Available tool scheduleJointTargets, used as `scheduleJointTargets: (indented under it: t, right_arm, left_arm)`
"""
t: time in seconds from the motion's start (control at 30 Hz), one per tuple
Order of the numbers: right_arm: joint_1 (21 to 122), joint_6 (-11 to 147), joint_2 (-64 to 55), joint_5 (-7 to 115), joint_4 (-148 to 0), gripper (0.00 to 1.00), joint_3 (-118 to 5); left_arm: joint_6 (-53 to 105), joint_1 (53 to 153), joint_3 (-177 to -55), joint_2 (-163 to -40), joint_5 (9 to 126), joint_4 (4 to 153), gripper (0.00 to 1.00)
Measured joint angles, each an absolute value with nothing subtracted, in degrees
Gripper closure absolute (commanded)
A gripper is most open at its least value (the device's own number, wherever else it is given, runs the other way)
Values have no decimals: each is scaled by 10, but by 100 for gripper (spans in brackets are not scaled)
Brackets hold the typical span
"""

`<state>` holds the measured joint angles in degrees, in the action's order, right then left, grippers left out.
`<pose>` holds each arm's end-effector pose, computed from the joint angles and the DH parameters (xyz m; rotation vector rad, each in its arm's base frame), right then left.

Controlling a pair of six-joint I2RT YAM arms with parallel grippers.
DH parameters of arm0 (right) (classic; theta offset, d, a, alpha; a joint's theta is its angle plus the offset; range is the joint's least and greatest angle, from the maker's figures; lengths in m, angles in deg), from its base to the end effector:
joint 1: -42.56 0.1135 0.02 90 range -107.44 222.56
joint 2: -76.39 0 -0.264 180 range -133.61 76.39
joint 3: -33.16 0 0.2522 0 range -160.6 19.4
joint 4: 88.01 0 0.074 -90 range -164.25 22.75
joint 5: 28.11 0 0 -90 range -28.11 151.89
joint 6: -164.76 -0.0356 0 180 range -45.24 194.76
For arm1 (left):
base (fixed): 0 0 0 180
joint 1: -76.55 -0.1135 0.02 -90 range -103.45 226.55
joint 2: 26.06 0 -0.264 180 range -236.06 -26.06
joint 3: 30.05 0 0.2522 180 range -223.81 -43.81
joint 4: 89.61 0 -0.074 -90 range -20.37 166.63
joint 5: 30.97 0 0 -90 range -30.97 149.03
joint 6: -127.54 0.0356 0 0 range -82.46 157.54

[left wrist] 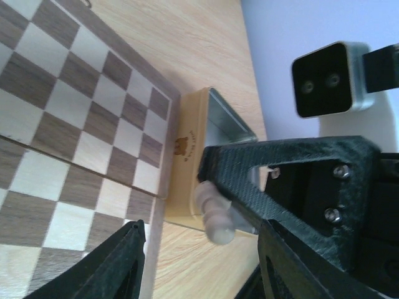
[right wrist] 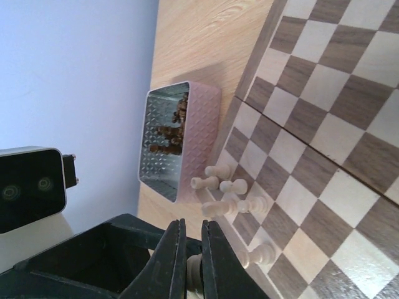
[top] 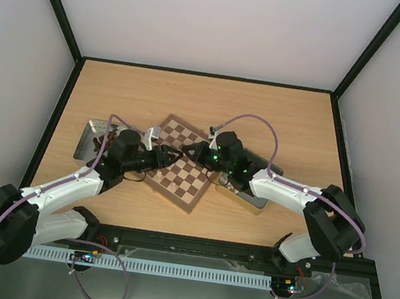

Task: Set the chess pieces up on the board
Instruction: Place the chess piece on the chessboard.

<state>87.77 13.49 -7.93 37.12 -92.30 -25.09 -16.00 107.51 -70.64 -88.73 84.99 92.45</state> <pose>0.2143 0.2370 0.2259 -0.0173 2.3033 1.5357 0.1910 -0.1328 0.2169 -0.0800 2.1559 -1.3658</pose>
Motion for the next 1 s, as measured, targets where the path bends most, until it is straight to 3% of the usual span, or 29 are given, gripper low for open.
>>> scheduleJointTargets:
  t: [0.2,0.37,0.5,0.6,0.67,0.77,1.0]
  right_arm:
    - [877,121,-79,350,-938,95,-250]
    - [877,116,-79,342,-943,95,-248]
    - [877,115,-79,339,-943,90,-246]
    - [877,120,-79,343,-938,68,-246]
    - [876,139,-74,361,-916,61,-249]
    - [874,181,-60,416,-848,56,-271]
    - [871,250,-10,541,-769,54,-299]
  left_arm:
    - [-177,1078,-704,-888,863,962,64]
    - [-181,1078,-704,-893,865,972,83]
    - [-178,1078,-704,-898,865,973,89]
    - [-162,1078,-709,-899,856,953,90]
    - [-138,1078,-726,-899,840,906,90]
    - [-86,1078,-771,-901,812,817,90]
    - [44,1078,-898,-964,744,610,91]
